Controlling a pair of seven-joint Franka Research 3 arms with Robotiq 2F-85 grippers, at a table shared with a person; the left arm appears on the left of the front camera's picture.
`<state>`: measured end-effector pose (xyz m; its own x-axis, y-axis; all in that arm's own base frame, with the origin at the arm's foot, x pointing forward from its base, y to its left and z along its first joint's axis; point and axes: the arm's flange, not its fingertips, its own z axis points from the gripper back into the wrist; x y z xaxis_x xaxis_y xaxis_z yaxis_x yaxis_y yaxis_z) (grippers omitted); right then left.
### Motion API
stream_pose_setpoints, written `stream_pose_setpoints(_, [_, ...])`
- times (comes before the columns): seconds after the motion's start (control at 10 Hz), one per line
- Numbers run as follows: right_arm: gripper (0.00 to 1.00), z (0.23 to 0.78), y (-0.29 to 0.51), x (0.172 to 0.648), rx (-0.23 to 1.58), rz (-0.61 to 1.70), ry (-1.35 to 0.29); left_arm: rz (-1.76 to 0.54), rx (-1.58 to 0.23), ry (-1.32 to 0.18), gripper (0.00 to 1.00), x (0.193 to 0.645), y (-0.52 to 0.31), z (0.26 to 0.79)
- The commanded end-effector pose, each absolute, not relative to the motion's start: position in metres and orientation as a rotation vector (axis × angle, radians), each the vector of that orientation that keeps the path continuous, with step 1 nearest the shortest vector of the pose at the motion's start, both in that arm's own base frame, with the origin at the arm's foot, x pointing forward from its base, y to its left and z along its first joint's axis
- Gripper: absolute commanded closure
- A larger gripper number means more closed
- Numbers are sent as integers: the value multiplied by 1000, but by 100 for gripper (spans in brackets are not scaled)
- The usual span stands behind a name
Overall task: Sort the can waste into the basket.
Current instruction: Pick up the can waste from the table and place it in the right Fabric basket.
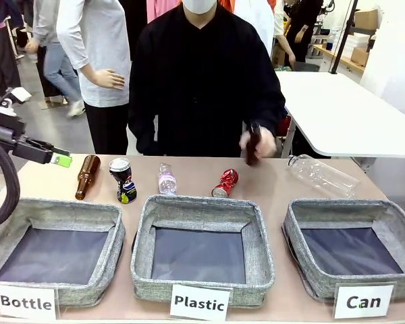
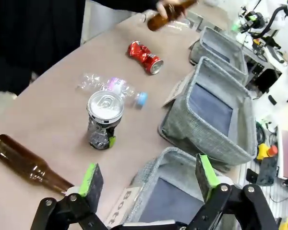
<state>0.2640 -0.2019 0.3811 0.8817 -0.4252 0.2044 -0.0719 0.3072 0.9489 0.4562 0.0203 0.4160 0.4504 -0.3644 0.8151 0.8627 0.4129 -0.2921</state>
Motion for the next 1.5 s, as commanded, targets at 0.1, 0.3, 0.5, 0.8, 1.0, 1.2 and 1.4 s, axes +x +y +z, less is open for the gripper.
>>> stream_pose_setpoints(0.1, [0, 382, -203, 265, 1259, -225, -494, -918, -813, -771, 0, 443, 17, 423])
stream_pose_setpoints(0.3, [0, 382, -203, 265, 1259, -225, -494, -892, -801, -688, 0, 480, 17, 413])
stream_pose_setpoints(0.5, [0, 382, -203, 265, 1259, -225, -494, -966, -817, -729, 0, 508, 14, 407])
stream_pose_setpoints(0.8, [0, 382, -203, 265, 1259, -225, -494, -1088, -797, -748, 0, 535, 5, 382])
stream_pose_setpoints(1.0, [0, 382, -203, 265, 1259, -225, -494, -1075, -879, -748, 0, 536, 35, 395])
stream_pose_setpoints(1.2, [0, 382, -203, 265, 1259, -225, -494, -1065, -964, -856, 0, 496, 124, 430])
stream_pose_setpoints(1.4, [0, 382, -203, 265, 1259, -225, -494, -1001, -926, -898, 0, 455, 199, 427])
